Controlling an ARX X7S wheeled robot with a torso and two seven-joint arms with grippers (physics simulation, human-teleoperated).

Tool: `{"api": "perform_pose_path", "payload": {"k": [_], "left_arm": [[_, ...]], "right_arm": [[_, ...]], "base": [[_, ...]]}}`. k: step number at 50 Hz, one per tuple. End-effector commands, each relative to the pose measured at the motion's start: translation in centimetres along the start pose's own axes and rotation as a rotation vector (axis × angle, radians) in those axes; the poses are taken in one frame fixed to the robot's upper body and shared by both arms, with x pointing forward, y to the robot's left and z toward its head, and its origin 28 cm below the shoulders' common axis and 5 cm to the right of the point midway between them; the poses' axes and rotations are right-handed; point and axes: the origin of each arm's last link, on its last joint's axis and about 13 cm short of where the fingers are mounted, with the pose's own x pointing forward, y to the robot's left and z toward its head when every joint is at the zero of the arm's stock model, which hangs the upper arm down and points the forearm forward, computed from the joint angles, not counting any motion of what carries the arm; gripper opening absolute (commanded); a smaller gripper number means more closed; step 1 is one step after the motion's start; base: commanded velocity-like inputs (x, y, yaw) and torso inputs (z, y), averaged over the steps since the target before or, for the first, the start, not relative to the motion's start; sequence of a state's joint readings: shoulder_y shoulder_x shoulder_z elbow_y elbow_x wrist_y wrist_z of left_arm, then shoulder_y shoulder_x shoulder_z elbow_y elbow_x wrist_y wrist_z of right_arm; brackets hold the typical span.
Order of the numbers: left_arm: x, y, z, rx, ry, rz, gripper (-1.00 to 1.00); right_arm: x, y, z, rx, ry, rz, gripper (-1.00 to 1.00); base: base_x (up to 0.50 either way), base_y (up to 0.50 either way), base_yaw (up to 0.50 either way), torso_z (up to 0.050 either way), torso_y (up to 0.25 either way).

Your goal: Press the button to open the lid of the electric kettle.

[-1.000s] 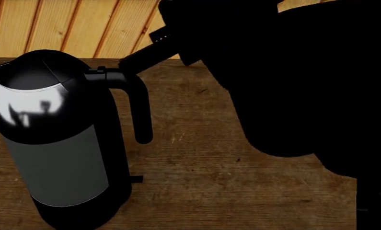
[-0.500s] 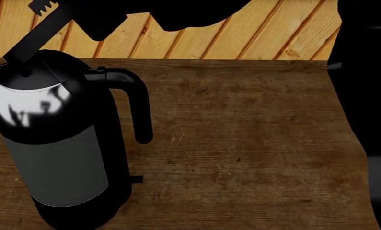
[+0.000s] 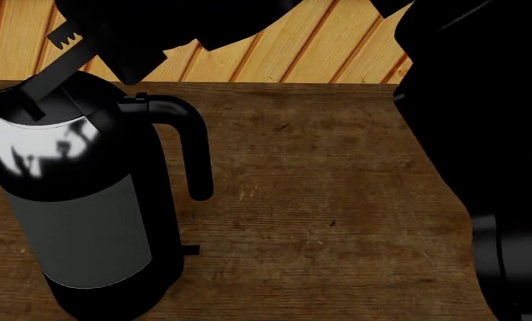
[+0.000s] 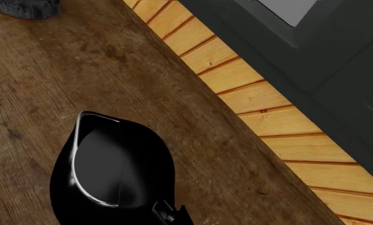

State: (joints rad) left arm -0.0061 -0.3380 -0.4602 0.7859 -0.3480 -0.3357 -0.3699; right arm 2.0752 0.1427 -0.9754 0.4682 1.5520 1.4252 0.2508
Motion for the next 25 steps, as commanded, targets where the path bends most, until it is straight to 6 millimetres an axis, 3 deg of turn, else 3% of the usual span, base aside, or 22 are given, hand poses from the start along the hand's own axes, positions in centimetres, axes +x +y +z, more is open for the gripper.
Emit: {"api": "perform_pose_path", "payload": {"k": [1,25], "left_arm": [[0.0,0.0,0.0,0.0,-0.003,0.0,1.0],[0.0,0.2,0.2,-0.001,-0.007,0.007,1.0]], "right_arm": [[1.9,-1.0,-0.3,0.046,0.035,0.005,-1.0],[4.2,-0.6,-1.5,0.065,0.113,0.044,-1.0]], "base": [[0.0,0.0,0.0,0.0,0.0],[0.0,0.0,0.0,0.0,0.0]]}}
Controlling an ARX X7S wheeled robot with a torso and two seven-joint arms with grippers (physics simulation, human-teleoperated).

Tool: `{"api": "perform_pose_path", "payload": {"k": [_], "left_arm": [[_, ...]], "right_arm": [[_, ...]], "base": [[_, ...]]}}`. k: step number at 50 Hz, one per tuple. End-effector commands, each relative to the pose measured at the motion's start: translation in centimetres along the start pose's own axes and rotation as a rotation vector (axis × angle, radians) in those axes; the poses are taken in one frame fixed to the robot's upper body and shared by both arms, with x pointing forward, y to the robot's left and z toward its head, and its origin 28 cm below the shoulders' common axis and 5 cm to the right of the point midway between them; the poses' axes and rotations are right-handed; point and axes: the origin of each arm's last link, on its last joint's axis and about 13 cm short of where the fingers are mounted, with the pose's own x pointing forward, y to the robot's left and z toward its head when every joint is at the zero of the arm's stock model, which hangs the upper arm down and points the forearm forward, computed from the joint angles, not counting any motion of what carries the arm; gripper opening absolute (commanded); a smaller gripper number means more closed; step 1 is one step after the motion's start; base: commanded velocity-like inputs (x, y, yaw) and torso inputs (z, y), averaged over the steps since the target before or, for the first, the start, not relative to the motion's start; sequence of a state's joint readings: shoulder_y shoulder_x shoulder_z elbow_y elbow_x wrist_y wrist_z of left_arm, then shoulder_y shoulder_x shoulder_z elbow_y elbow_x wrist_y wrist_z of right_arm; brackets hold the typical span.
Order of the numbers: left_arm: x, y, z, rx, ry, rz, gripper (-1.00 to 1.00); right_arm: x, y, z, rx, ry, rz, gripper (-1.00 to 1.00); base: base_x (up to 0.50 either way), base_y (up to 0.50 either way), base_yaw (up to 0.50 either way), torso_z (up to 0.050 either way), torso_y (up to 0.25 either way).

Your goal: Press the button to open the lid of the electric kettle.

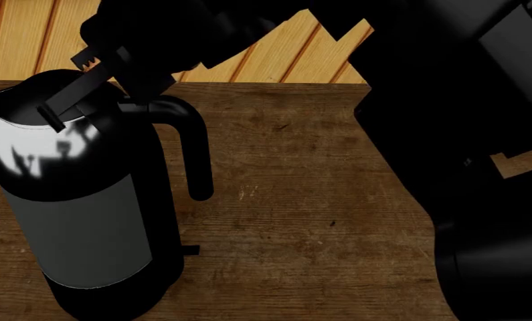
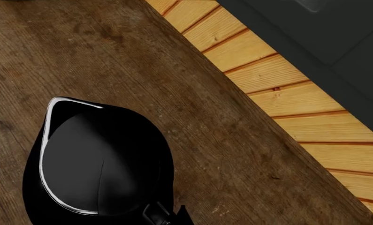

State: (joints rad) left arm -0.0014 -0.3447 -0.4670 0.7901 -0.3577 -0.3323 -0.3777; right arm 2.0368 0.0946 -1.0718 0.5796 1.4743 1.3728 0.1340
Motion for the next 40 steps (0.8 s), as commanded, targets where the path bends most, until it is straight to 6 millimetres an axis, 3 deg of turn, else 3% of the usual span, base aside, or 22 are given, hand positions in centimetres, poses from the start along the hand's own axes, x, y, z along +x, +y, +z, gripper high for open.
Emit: {"api": "perform_pose_path", "payload": {"k": [1,19,40], "left_arm": [[0.0,0.0,0.1,0.001,-0.002,0.002,1.0],[0.0,0.0,0.2,0.001,-0.005,0.0,1.0],[-0.1,0.0,0.3,0.005,-0.008,-0.001,1.0]], "right_arm": [[1.4,0.0,-0.7,0.012,0.034,0.026,-1.0],[3.6,0.4,-2.3,-0.001,0.114,0.045,-1.0],[4.6,0.2,-3.4,0.004,0.155,0.035,-1.0]], "base": [[0.0,0.0,0.0,0.0,0.0],[0.0,0.0,0.0,0.0,0.0],[0.0,0.0,0.0,0.0,0.0]]}}
